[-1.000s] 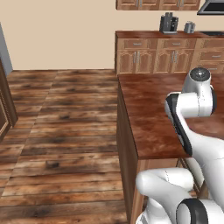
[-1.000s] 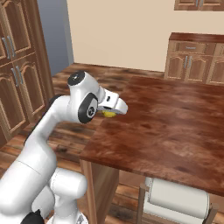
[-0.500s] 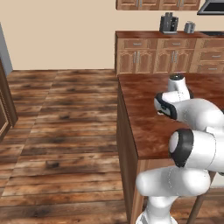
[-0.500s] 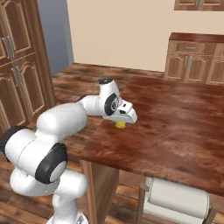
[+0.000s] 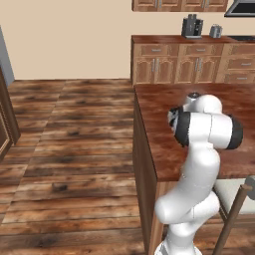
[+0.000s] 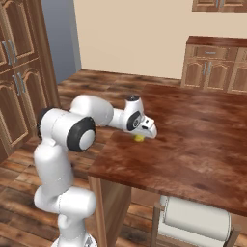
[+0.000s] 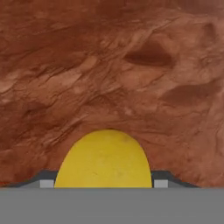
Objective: Open the fridge, remove the orange, lemon, and steak, and place them on any counter.
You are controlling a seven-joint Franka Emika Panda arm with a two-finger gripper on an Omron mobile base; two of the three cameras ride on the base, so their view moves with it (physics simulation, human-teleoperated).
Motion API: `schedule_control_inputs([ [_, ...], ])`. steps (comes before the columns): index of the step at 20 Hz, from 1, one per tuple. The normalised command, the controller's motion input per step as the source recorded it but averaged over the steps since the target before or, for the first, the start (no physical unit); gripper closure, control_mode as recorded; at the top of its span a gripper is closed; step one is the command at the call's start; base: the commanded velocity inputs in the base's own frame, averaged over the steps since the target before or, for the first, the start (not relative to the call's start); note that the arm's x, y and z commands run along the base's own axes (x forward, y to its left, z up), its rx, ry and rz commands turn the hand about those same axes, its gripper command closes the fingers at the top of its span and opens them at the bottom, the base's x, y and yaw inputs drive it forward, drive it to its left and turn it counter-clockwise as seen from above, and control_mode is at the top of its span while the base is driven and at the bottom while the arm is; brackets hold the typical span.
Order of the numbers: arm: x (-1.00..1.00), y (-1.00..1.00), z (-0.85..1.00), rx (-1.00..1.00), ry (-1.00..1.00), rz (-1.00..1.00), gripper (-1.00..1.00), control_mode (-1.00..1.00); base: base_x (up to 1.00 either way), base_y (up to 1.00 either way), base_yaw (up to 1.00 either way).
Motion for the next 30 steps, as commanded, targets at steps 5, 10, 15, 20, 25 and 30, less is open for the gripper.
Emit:
schedule_control_inputs([
  [5,0.68,-0.2,-0.69,0.05,-0.11,0.01,1.0,-1.0,0.0,0.0,0.0],
  [10,0.51,-0.26,-0.34,0.0,-0.03,0.0,-1.0,-1.0,0.0,0.0,0.0],
  [15,0.04,-0.1,0.01,0.0,-0.05,0.0,-1.0,-1.0,0.0,0.0,0.0],
  [20,-0.03,0.0,0.24,0.0,0.0,0.0,-1.0,-1.0,0.0,0.0,0.0],
  [25,-0.28,0.06,0.57,-0.01,-0.06,0.0,-1.0,-1.0,0.0,0.0,0.0],
  [30,-0.95,0.26,1.0,0.0,-0.25,0.03,-1.0,-1.0,0.0,0.0,0.0],
])
